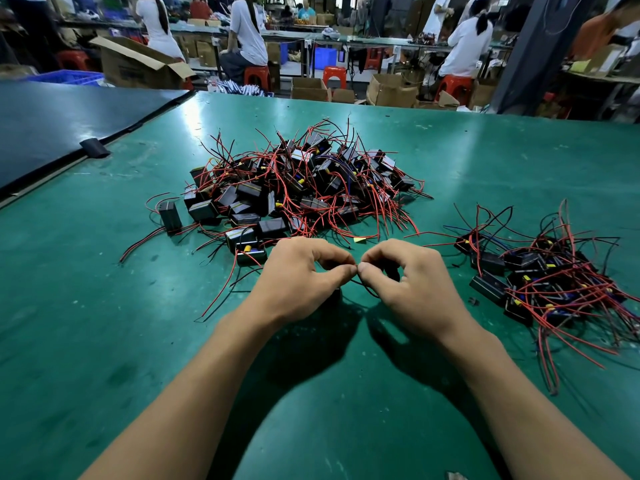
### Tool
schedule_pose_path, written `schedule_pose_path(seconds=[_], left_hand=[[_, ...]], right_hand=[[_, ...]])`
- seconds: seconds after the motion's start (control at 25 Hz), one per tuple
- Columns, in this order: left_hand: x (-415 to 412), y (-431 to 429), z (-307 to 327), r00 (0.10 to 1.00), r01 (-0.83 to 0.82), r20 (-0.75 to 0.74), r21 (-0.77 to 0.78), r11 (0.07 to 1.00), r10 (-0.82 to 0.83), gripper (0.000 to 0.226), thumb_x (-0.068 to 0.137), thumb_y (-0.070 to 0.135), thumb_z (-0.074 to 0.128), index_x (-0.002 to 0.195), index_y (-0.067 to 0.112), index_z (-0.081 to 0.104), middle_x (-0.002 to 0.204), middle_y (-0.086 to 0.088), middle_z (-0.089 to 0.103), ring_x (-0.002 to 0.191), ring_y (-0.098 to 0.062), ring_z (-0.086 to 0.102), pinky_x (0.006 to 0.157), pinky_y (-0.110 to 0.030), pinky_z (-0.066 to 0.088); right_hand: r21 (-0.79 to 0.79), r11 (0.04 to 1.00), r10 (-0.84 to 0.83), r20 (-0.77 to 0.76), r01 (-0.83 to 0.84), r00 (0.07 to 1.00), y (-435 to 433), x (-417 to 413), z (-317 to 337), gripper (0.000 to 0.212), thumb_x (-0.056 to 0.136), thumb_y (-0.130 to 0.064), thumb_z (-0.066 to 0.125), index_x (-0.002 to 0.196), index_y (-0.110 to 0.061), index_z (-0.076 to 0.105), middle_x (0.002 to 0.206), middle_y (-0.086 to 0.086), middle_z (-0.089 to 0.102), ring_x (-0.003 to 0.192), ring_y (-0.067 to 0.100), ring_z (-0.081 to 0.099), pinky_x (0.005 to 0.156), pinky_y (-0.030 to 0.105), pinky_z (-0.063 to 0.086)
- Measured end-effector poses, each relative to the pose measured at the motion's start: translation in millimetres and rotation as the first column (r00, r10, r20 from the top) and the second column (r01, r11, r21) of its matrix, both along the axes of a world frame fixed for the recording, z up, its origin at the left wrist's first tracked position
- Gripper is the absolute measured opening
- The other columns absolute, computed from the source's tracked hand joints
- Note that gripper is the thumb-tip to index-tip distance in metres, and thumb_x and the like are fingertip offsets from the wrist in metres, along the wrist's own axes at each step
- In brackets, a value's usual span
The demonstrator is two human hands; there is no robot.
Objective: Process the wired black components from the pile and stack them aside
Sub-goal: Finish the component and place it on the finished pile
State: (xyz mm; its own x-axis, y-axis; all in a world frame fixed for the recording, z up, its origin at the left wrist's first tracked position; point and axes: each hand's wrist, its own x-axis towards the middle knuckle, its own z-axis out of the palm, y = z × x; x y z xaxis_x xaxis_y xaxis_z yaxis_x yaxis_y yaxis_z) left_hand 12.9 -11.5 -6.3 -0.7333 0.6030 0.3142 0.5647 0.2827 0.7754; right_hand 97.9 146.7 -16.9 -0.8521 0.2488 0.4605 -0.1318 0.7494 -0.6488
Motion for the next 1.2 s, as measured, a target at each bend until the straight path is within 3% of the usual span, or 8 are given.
schedule_pose_path(seconds=[0.24,0.44,0.6,0.68,0.8,0.92,1.04,1.2], left_hand=[[-0.6,-0.2,-1.6,0.998,0.006,-0.058,-0.037,0.999,-0.008,0.006,0.083,0.023,0.075,0.087,0.021,0.079,0.082,0.008,0.074,0.082,-0.007,0.065,0.080,-0.030,0.052],[-2.7,0.6,-2.8,1.000,-0.027,-0.003,-0.041,0.999,0.027,0.006,0.083,0.023,0.075,0.087,0.022,0.080,0.082,0.007,0.074,0.081,-0.005,0.066,0.080,-0.027,0.051],[-3.2,0.2,-3.1,0.999,-0.018,0.048,-0.039,0.999,0.020,0.006,0.084,0.022,0.075,0.087,0.022,0.080,0.079,0.005,0.074,0.078,-0.009,0.067,0.079,-0.031,0.054],[-3.4,-0.6,-2.9,0.998,-0.009,0.067,-0.038,0.999,0.012,0.005,0.084,0.023,0.075,0.087,0.022,0.080,0.079,0.004,0.074,0.077,-0.010,0.068,0.077,-0.032,0.055],[-2.4,-0.2,-2.2,0.998,0.000,0.063,-0.039,0.999,0.002,0.005,0.084,0.024,0.075,0.087,0.025,0.079,0.079,0.004,0.074,0.077,-0.010,0.069,0.076,-0.032,0.054],[-0.9,-0.4,-2.4,0.999,-0.009,0.043,-0.052,0.999,0.011,0.006,0.084,0.025,0.074,0.087,0.026,0.079,0.079,0.006,0.074,0.078,-0.007,0.068,0.076,-0.028,0.053],[-0.9,-1.4,-0.4,0.998,-0.023,0.050,-0.012,1.000,0.023,0.009,0.086,0.027,0.072,0.091,0.024,0.079,0.081,0.008,0.075,0.078,-0.003,0.067,0.073,-0.017,0.052],[-10.5,-8.7,9.0,0.988,-0.136,0.093,0.155,0.978,0.123,0.013,0.092,0.019,0.066,0.100,0.021,0.076,0.086,0.007,0.072,0.074,-0.009,0.063,0.069,-0.020,0.051]], right_hand=[[-0.237,0.972,0.044,0.194,0.004,0.980,4.2,-0.7,4.4,0.018,0.087,-0.021,0.069,0.069,-0.017,0.070,0.061,0.001,0.062,0.055,0.007,0.045,0.053,0.021,0.036],[0.049,0.995,0.087,0.032,-0.088,0.996,14.3,2.9,2.5,0.016,0.084,-0.011,0.078,0.093,-0.024,0.075,0.083,-0.012,0.070,0.066,0.009,0.060,0.066,0.011,0.045],[0.161,0.979,0.133,-0.030,-0.126,0.991,16.2,-0.1,-2.6,0.013,0.082,-0.021,0.082,0.094,-0.021,0.078,0.088,-0.009,0.070,0.063,0.015,0.060,0.062,0.035,0.053],[0.177,0.977,0.133,-0.055,-0.121,0.990,15.0,0.1,-2.7,0.011,0.084,-0.027,0.080,0.092,-0.020,0.078,0.086,-0.009,0.069,0.063,0.014,0.060,0.060,0.038,0.052],[0.061,0.996,0.075,-0.042,-0.072,0.996,9.5,0.3,-2.0,0.005,0.087,-0.025,0.076,0.084,-0.021,0.074,0.077,-0.009,0.068,0.063,0.007,0.057,0.063,0.030,0.049],[-0.138,0.990,0.022,0.101,-0.008,0.995,3.7,-2.7,-3.8,0.011,0.092,-0.022,0.071,0.081,-0.018,0.070,0.069,-0.005,0.066,0.060,0.010,0.054,0.061,0.027,0.046],[-0.185,0.983,0.006,0.137,0.019,0.991,1.5,-2.8,-3.5,0.014,0.094,-0.024,0.068,0.083,-0.016,0.071,0.063,-0.009,0.060,0.056,0.002,0.047,0.057,0.017,0.038],[-0.169,0.984,-0.031,0.162,0.058,0.986,8.2,1.1,2.8,0.017,0.099,-0.026,0.061,0.095,-0.019,0.076,0.082,-0.009,0.072,0.072,-0.007,0.059,0.066,0.009,0.041]])
